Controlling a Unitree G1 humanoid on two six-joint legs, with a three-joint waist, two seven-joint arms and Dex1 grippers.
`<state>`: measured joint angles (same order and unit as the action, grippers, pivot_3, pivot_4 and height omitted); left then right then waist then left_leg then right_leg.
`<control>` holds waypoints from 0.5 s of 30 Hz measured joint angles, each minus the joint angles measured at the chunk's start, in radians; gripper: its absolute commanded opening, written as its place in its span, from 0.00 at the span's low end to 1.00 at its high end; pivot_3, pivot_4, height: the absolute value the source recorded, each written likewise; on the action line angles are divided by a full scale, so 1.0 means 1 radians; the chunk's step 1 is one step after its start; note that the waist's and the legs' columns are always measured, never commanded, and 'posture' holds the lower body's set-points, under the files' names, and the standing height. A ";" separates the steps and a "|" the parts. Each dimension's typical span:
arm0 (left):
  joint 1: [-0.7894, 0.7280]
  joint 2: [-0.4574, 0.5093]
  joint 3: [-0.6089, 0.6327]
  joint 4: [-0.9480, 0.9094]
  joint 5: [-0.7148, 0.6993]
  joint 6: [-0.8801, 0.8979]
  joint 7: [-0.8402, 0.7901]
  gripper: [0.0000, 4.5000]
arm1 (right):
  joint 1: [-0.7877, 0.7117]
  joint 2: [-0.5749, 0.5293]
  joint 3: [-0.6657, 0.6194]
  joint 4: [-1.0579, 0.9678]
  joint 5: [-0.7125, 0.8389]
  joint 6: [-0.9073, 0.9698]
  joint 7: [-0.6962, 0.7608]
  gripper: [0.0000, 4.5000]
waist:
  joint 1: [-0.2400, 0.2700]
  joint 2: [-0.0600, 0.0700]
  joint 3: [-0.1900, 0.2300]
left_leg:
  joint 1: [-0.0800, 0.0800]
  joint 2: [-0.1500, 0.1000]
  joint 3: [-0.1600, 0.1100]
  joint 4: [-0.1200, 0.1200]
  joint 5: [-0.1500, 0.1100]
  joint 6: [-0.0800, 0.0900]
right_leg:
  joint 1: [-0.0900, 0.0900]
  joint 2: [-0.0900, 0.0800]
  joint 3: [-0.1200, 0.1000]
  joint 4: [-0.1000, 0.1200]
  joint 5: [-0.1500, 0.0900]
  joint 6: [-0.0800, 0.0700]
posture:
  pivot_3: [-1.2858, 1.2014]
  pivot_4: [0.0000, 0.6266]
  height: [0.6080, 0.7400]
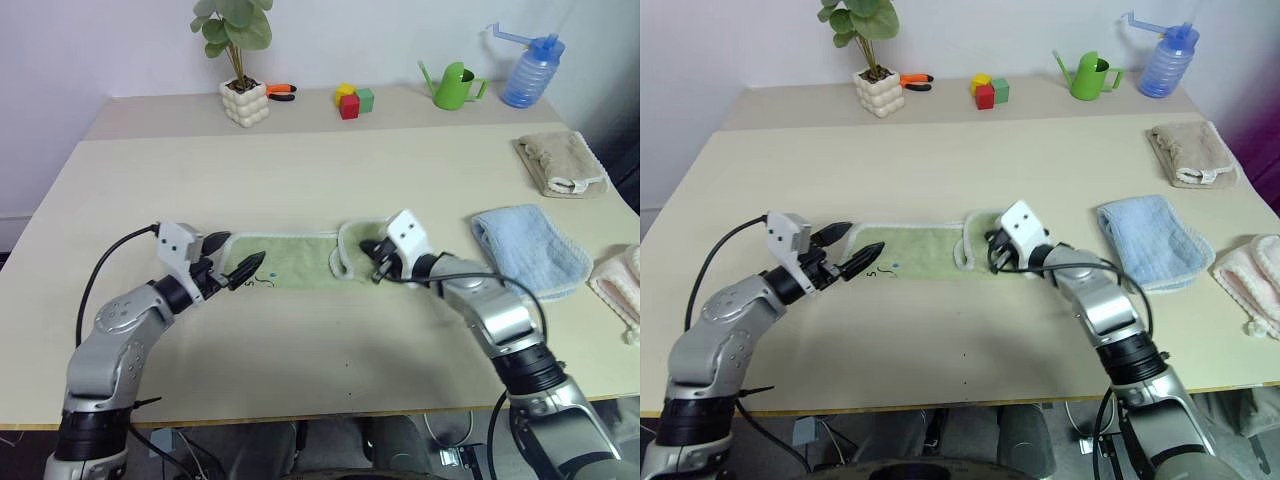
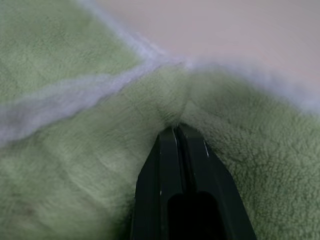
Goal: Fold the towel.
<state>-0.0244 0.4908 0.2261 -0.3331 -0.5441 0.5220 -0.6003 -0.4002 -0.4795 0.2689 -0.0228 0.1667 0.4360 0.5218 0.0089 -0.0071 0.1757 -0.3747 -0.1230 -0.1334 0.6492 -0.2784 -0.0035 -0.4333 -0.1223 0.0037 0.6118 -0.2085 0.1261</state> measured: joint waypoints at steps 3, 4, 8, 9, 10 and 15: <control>0.090 0.001 0.056 -0.073 -0.080 0.071 0.018 0.99 | 0.013 0.009 -0.006 0.002 -0.020 -0.031 0.004 0.00 | 0.000 -0.001 0.000 | 0.001 0.000 0.000 0.000 -0.002 0.003 | 0.000 0.000 0.000 0.000 0.000 0.000 | 0.52 0.24 0.92; 0.116 0.002 0.079 -0.096 -0.114 0.100 0.024 1.00 | 0.017 0.010 -0.013 -0.001 -0.020 -0.033 0.009 0.06 | 0.001 -0.001 0.000 | 0.000 0.000 -0.001 0.000 -0.002 0.003 | 0.000 0.001 0.000 0.000 0.000 0.000 | 0.52 0.24 0.92; 0.238 -0.002 0.190 -0.179 -0.305 0.216 0.061 1.00 | 0.025 -0.014 -0.041 -0.061 -0.006 -0.044 0.067 0.40 | 0.001 0.000 0.000 | 0.000 0.000 0.000 0.000 -0.003 0.004 | 0.000 0.001 0.000 0.000 0.000 0.000 | 0.52 0.24 0.92; 0.264 -0.008 0.210 -0.187 -0.353 0.242 0.078 1.00 | 0.026 -0.027 -0.050 -0.081 -0.004 -0.051 0.083 0.51 | 0.001 0.000 0.000 | 0.000 0.000 -0.001 0.000 -0.003 0.004 | 0.000 0.001 0.000 0.000 0.000 0.000 | 0.52 0.24 0.92; 0.283 -0.020 0.230 -0.189 -0.409 0.272 0.103 1.00 | 0.026 -0.043 -0.063 -0.107 -0.003 -0.060 0.098 0.62 | 0.002 0.000 0.000 | 0.000 0.000 -0.001 0.000 -0.003 0.003 | 0.000 0.001 0.000 0.000 0.000 0.000 | 0.52 0.24 0.92; 0.311 -0.088 0.239 -0.192 -0.621 0.352 0.273 1.00 | 0.026 -0.074 -0.098 -0.206 0.013 -0.100 0.161 0.98 | 0.004 -0.001 0.000 | 0.000 0.000 -0.001 0.000 -0.003 0.003 | 0.001 0.000 0.000 0.000 0.000 0.000 | 0.52 0.24 0.92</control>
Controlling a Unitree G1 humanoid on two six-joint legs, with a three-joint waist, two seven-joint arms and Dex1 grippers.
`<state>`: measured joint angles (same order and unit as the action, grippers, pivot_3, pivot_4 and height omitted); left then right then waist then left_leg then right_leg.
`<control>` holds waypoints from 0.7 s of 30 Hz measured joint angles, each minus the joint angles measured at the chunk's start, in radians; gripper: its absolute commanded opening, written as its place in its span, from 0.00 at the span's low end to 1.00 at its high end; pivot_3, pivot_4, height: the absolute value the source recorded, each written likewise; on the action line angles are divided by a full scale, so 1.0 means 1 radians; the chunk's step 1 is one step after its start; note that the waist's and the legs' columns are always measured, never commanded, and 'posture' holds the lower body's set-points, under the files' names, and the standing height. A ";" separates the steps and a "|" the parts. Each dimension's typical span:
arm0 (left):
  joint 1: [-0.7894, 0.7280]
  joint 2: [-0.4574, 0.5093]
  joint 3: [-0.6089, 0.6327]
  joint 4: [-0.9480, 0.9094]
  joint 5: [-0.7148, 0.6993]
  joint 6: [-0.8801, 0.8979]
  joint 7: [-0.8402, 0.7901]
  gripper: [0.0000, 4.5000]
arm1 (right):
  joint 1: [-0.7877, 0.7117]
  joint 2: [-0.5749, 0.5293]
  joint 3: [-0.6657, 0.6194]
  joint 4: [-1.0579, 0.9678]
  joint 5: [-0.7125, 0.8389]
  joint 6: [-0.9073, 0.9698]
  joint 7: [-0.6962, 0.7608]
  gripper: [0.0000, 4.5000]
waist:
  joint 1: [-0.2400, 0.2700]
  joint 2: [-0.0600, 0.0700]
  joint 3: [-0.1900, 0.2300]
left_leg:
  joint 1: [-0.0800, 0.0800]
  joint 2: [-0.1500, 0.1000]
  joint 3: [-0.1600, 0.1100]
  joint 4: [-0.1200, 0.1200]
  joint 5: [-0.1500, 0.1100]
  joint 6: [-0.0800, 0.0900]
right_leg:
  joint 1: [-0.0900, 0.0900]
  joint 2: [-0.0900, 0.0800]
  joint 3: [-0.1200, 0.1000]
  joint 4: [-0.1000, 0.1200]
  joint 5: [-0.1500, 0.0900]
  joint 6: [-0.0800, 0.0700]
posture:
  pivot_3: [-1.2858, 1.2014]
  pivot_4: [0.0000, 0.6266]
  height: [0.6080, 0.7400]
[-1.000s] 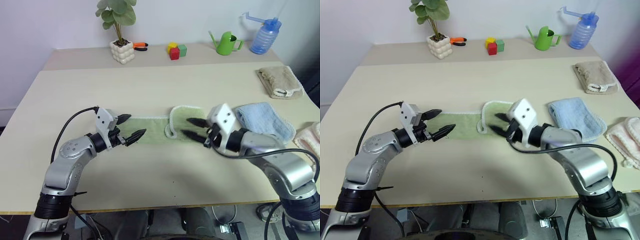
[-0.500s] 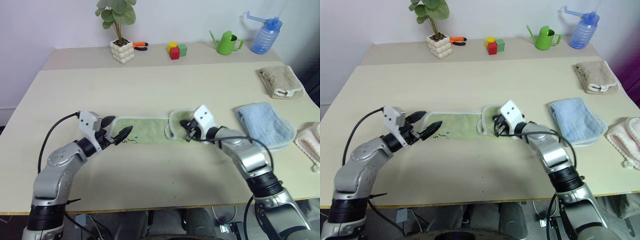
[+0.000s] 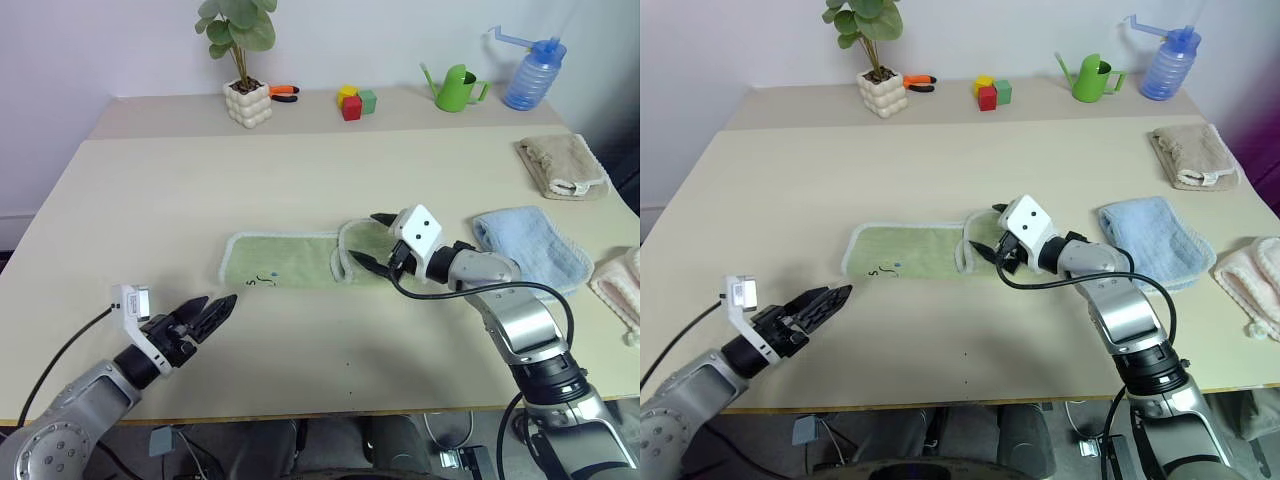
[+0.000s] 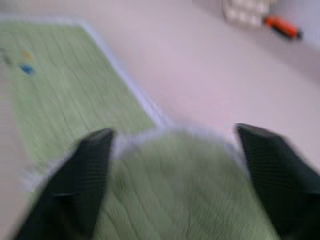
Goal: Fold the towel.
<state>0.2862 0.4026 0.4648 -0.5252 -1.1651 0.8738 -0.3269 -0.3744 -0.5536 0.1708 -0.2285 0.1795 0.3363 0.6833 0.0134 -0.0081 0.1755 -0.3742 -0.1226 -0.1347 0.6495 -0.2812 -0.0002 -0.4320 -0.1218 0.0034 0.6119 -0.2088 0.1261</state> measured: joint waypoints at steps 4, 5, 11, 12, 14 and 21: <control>-0.011 -0.043 -0.018 -0.007 -0.114 0.017 0.161 1.00 | 0.000 -0.011 -0.024 -0.032 0.002 -0.016 0.029 0.98 | 0.000 0.000 0.000 | 0.000 0.000 0.000 0.000 0.000 0.000 | 0.000 0.000 0.000 0.000 0.000 0.000 | 0.52 0.24 0.92; -0.021 -0.061 -0.025 0.001 -0.135 0.018 0.215 1.00 | 0.000 -0.011 -0.025 -0.040 0.002 -0.017 0.033 0.98 | 0.001 0.000 0.000 | 0.000 0.000 0.000 0.000 0.000 0.000 | 0.000 0.000 0.000 0.000 0.000 0.000 | 0.52 0.24 0.92; -0.166 -0.140 -0.054 0.097 -0.260 -0.008 0.504 1.00 | 0.000 0.002 -0.023 -0.052 -0.002 -0.032 0.039 0.98 | 0.004 0.000 0.000 | 0.001 0.000 0.000 0.000 0.000 -0.001 | 0.001 0.000 0.000 0.000 0.000 0.000 | 0.52 0.24 0.92; -0.203 -0.152 -0.057 0.123 -0.275 -0.019 0.547 1.00 | 0.000 0.009 -0.021 -0.052 -0.004 -0.038 0.038 0.98 | 0.004 0.000 -0.001 | 0.001 0.000 0.000 0.000 0.001 -0.001 | 0.001 0.000 0.000 0.000 0.000 0.000 | 0.52 0.24 0.92; -0.247 -0.154 -0.063 0.154 -0.288 -0.030 0.593 1.00 | 0.000 0.018 -0.017 -0.052 -0.009 -0.040 0.035 0.98 | 0.002 0.000 -0.001 | 0.001 0.000 0.000 0.000 0.001 -0.002 | 0.001 0.000 0.000 0.000 0.000 0.000 | 0.52 0.24 0.92; -0.333 -0.169 -0.091 0.255 -0.287 -0.051 0.670 0.33 | 0.001 0.036 -0.006 -0.061 -0.022 -0.040 0.021 1.00 | 0.004 0.000 -0.001 | 0.001 -0.001 0.000 0.001 0.002 -0.004 | 0.001 0.000 0.000 0.000 0.000 0.000 | 0.52 0.24 0.92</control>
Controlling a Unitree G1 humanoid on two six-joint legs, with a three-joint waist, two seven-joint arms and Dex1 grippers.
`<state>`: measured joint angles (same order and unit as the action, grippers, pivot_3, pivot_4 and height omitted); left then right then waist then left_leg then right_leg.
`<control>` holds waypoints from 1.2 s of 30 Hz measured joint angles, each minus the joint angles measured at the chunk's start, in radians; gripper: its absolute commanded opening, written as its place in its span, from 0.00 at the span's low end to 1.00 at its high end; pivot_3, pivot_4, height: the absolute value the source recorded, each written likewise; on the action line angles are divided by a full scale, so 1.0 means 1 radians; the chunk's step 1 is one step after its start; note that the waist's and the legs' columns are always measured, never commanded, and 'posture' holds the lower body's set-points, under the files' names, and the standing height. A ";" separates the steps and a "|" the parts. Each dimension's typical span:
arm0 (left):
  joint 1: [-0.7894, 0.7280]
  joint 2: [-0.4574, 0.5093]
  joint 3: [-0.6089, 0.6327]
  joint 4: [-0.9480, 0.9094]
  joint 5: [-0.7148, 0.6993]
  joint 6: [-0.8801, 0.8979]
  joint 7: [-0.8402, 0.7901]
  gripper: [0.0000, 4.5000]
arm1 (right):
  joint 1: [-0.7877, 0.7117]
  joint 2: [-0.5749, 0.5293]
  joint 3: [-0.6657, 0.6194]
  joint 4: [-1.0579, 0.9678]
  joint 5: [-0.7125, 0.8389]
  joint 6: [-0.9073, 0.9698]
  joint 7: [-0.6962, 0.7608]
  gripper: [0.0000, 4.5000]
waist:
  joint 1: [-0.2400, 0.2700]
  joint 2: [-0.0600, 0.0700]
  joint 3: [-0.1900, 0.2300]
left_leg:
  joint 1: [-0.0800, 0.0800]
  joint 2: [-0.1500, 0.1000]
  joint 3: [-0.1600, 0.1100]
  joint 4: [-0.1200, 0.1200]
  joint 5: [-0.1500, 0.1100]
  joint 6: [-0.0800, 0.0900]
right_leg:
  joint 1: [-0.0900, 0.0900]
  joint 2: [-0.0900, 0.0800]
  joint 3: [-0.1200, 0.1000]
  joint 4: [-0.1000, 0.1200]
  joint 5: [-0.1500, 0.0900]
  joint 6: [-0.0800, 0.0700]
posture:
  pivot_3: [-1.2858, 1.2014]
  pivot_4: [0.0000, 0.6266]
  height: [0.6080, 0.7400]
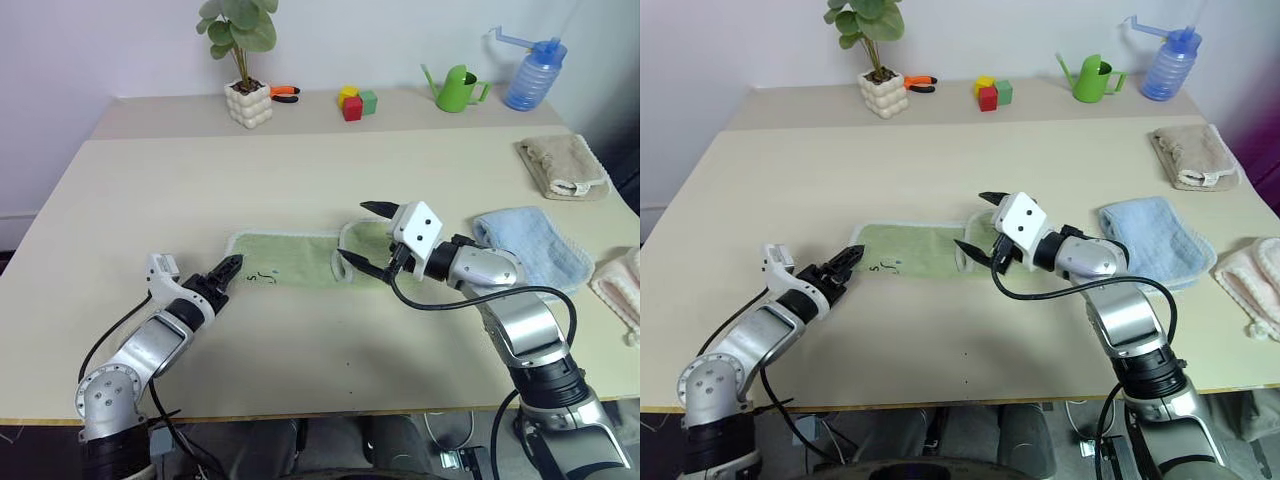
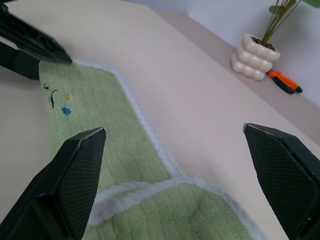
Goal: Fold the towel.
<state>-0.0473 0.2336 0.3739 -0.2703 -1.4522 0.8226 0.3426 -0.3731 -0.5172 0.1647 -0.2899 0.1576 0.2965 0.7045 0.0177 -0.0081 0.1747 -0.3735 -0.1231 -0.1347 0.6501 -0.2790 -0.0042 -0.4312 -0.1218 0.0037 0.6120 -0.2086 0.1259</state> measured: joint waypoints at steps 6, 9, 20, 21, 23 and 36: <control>-0.007 0.000 -0.008 0.018 0.001 -0.006 0.001 0.02 | 0.026 0.002 0.006 -0.047 -0.006 0.004 -0.010 1.00 | -0.003 0.000 0.000 | 0.000 0.000 0.000 0.000 0.000 0.000 | -0.001 0.000 0.000 0.000 0.000 0.000 | 0.52 0.24 0.92; -0.007 0.022 0.004 0.018 0.034 -0.044 -0.054 0.02 | 0.064 -0.002 0.006 -0.074 -0.005 0.020 -0.010 1.00 | -0.003 0.000 0.000 | 0.000 0.000 0.000 0.000 0.000 0.000 | -0.001 0.000 0.000 0.000 0.000 0.000 | 0.52 0.24 0.92; -0.127 0.352 0.143 0.035 0.251 -0.192 -0.368 0.02 | 0.128 -0.035 -0.001 -0.064 -0.008 0.019 -0.001 1.00 | -0.004 -0.002 0.001 | -0.001 0.001 0.000 -0.001 -0.001 0.000 | -0.001 0.001 0.000 0.000 0.000 -0.001 | 0.52 0.24 0.92; -0.134 0.382 0.122 0.020 0.272 -0.189 -0.412 0.02 | 0.128 -0.034 0.000 -0.055 -0.010 0.018 -0.001 1.00 | -0.004 -0.002 0.001 | -0.001 0.000 0.000 -0.001 -0.001 0.001 | -0.001 0.001 0.000 -0.001 0.000 -0.001 | 0.52 0.24 0.92; -0.161 0.432 0.061 -0.034 0.306 -0.171 -0.513 0.02 | 0.128 -0.029 0.004 -0.042 -0.016 0.015 -0.001 1.00 | -0.003 -0.002 0.001 | -0.001 0.000 0.000 -0.001 -0.001 0.001 | -0.001 0.001 0.000 -0.001 0.000 -0.001 | 0.52 0.24 0.92; -0.188 0.454 -0.411 -0.176 0.589 -0.062 -0.802 0.02 | 0.142 0.001 0.017 -0.028 -0.031 0.000 -0.016 1.00 | -0.005 -0.001 0.002 | -0.001 0.001 0.000 -0.002 -0.001 0.002 | -0.002 0.001 0.001 0.000 -0.001 -0.001 | 0.52 0.24 0.92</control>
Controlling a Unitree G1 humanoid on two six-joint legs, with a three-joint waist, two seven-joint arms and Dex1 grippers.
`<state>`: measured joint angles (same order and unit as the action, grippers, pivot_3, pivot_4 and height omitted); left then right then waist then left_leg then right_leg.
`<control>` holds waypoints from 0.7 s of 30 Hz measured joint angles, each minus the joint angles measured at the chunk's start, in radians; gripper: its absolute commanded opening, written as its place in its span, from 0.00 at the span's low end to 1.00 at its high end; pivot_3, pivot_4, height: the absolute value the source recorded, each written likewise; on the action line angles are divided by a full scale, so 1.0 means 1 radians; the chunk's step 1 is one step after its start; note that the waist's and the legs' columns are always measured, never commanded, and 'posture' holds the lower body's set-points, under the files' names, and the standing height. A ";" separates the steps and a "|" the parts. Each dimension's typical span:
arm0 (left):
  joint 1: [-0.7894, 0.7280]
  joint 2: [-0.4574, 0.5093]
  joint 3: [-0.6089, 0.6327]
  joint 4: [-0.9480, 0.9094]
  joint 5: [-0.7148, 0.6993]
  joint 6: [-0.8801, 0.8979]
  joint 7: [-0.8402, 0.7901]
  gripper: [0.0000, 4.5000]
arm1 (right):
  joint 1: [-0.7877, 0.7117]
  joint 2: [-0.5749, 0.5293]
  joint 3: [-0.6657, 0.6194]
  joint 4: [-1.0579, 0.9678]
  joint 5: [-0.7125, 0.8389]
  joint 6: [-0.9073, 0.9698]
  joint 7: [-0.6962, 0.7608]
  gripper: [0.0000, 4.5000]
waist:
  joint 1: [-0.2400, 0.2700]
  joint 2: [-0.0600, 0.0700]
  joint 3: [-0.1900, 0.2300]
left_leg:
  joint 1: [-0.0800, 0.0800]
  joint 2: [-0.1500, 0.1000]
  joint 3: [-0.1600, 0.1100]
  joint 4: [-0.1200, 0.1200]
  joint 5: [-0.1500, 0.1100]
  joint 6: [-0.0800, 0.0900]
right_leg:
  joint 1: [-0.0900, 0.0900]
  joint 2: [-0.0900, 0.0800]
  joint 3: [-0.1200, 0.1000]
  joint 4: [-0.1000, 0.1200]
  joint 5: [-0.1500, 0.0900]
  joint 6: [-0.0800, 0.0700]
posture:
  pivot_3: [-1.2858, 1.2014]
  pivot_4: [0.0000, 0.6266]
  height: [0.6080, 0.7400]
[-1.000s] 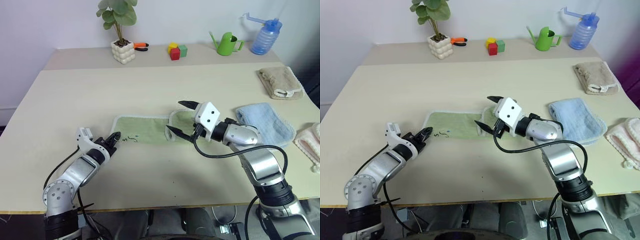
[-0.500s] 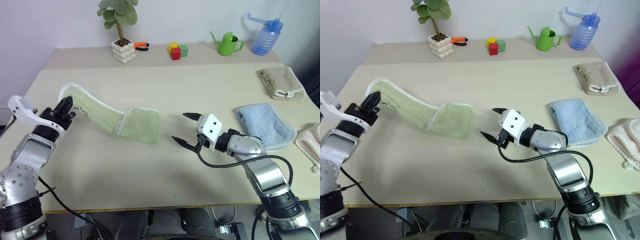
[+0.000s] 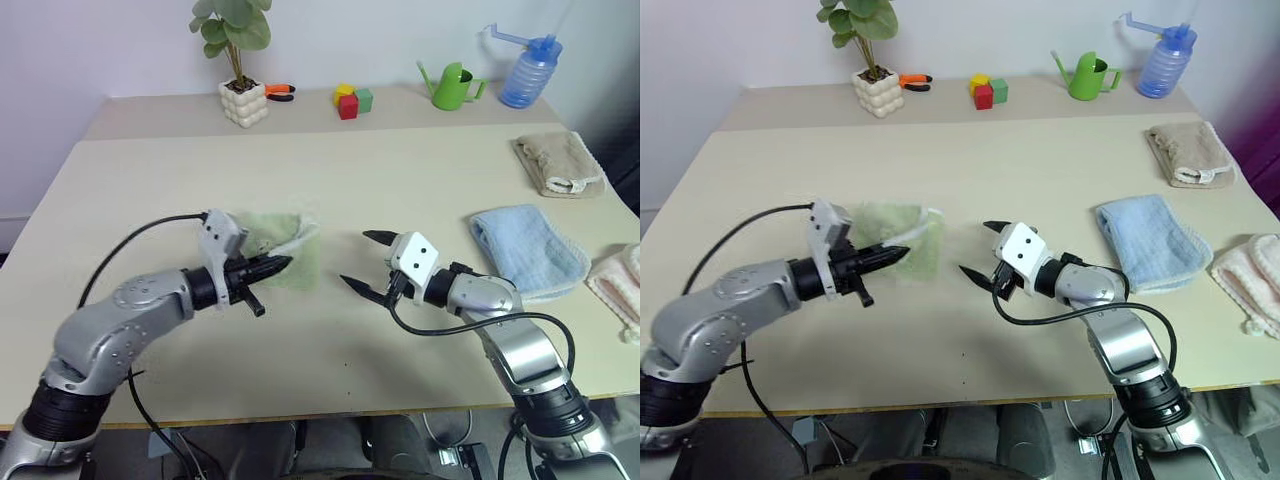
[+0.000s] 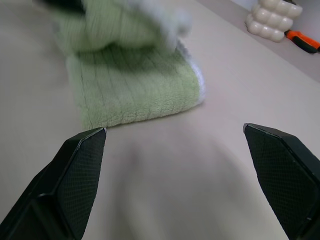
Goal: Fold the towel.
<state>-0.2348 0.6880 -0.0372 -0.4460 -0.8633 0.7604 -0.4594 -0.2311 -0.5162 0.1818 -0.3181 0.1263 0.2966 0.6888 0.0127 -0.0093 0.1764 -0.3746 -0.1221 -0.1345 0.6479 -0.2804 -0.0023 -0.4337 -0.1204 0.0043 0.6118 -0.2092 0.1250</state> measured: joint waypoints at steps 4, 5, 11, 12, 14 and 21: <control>-0.005 -0.025 0.000 0.005 0.006 0.020 -0.021 0.02 | 0.008 0.008 0.002 0.000 -0.004 0.000 -0.008 1.00 | 0.000 0.000 0.000 | 0.000 0.000 0.000 0.000 0.000 0.000 | 0.000 0.000 0.000 0.000 0.000 0.000 | 0.52 0.24 0.92; -0.005 -0.026 0.000 0.006 0.008 0.024 -0.024 0.15 | 0.012 0.010 0.005 0.000 -0.005 0.000 -0.010 1.00 | 0.000 0.000 0.000 | 0.000 0.000 0.000 0.000 0.000 0.000 | 0.000 0.000 0.000 0.000 0.000 0.000 | 0.52 0.24 0.92; 0.017 -0.062 0.065 0.011 -0.037 0.059 -0.036 0.66 | 0.011 0.022 0.010 -0.001 -0.005 0.001 -0.015 1.00 | -0.002 0.000 0.000 | 0.000 0.000 0.000 0.000 0.000 0.000 | 0.000 0.000 0.000 0.000 0.000 0.000 | 0.52 0.24 0.92; 0.037 -0.054 0.104 0.007 -0.061 0.064 -0.048 0.66 | 0.011 0.022 0.009 -0.001 -0.004 0.001 -0.015 1.00 | -0.004 0.000 0.000 | 0.000 0.000 0.000 0.000 0.000 0.000 | -0.001 0.000 0.000 0.000 0.000 0.000 | 0.52 0.24 0.92; 0.074 -0.021 0.168 0.000 -0.091 0.067 -0.076 0.66 | 0.008 0.025 0.005 -0.001 -0.001 0.004 -0.015 1.00 | -0.004 0.000 0.000 | 0.000 0.000 0.000 0.000 0.000 0.000 | -0.001 0.000 0.000 0.001 0.000 0.000 | 0.52 0.24 0.92; 0.069 -0.002 0.356 0.067 -0.093 0.025 -0.044 0.14 | -0.083 0.062 -0.050 0.007 0.051 0.058 -0.033 0.48 | 0.002 0.000 0.000 | 0.000 0.000 0.000 0.000 0.000 0.000 | 0.000 0.000 0.000 0.000 0.000 0.000 | 0.52 0.24 0.92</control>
<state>-0.1654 0.6858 0.3187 -0.3793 -0.9568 0.7851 -0.5029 -0.3142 -0.4543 0.1316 -0.3114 0.1775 0.3546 0.6560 0.0146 -0.0092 0.1765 -0.3742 -0.1219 -0.1348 0.6482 -0.2804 -0.0025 -0.4332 -0.1203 0.0040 0.6121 -0.2093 0.1249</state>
